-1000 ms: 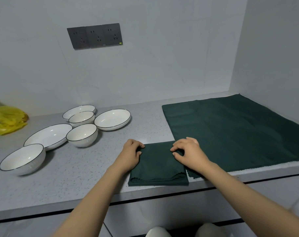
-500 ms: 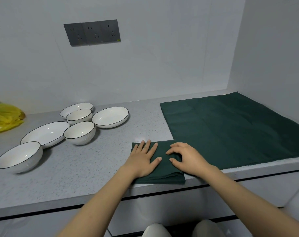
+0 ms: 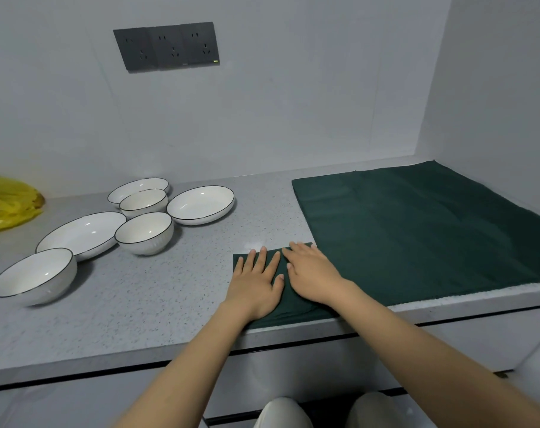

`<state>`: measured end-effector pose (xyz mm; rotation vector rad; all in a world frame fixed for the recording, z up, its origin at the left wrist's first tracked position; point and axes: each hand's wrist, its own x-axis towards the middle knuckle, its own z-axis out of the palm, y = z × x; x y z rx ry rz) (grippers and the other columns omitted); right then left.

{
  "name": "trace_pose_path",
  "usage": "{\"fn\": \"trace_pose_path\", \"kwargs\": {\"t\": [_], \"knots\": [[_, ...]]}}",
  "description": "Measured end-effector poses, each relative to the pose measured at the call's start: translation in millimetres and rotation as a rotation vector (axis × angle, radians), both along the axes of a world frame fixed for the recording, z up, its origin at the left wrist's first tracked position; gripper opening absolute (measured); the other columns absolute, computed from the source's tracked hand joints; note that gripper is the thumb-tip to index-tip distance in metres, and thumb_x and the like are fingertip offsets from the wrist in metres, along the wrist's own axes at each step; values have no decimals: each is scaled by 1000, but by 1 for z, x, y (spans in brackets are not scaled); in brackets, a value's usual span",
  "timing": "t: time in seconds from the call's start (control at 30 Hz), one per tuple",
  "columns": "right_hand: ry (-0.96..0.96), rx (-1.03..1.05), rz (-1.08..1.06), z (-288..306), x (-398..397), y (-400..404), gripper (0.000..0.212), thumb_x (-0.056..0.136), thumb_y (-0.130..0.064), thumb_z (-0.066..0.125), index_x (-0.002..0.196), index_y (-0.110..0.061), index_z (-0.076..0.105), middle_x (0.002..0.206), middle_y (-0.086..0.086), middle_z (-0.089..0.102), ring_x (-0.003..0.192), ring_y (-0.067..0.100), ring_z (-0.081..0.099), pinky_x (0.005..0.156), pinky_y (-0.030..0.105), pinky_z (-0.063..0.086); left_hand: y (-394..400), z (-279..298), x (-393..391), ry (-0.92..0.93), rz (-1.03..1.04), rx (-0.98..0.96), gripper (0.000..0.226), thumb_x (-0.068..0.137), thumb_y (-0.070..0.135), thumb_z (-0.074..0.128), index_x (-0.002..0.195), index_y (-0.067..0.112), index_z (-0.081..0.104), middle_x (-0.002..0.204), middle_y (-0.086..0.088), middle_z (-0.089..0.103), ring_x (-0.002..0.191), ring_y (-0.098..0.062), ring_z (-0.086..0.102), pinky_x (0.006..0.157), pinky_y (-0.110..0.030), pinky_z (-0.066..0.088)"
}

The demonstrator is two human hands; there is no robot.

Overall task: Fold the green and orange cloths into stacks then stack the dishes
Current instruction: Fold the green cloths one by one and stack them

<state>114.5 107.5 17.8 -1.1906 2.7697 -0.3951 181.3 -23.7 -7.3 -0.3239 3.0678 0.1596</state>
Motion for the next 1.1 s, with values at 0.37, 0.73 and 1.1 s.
{"fn": "trace_pose_path", "kwargs": {"t": [0.37, 0.73, 1.1], "knots": [[47, 156, -164, -24, -7, 13, 61, 100, -43, 9, 150, -11, -6, 159, 2, -8, 146, 13, -10, 118, 38, -11, -27, -4, 16, 27, 30, 64, 58, 102, 44, 15, 153, 23, -3, 160, -2, -12, 146, -13, -14, 118, -32, -10], [117, -353, 89, -20, -1, 33, 35, 96, -33, 48, 129, -26, 56, 138, -8, 51, 134, 14, 35, 114, 30, 14, -35, 15, 40, 185, -67, 92, 50, 103, 38, 27, 147, 17, 34, 159, 0, 15, 147, -10, 2, 116, -34, -17], [-85, -236, 313, -5, 14, 66, 31, 75, -46, 74, 104, -34, 73, 124, -14, 62, 122, -2, 47, 106, 17, 33, -13, 15, 73, 92, -338, 286, 44, 98, 44, 44, 141, 38, 39, 157, 10, 19, 144, 1, 8, 116, -18, 0]]}}
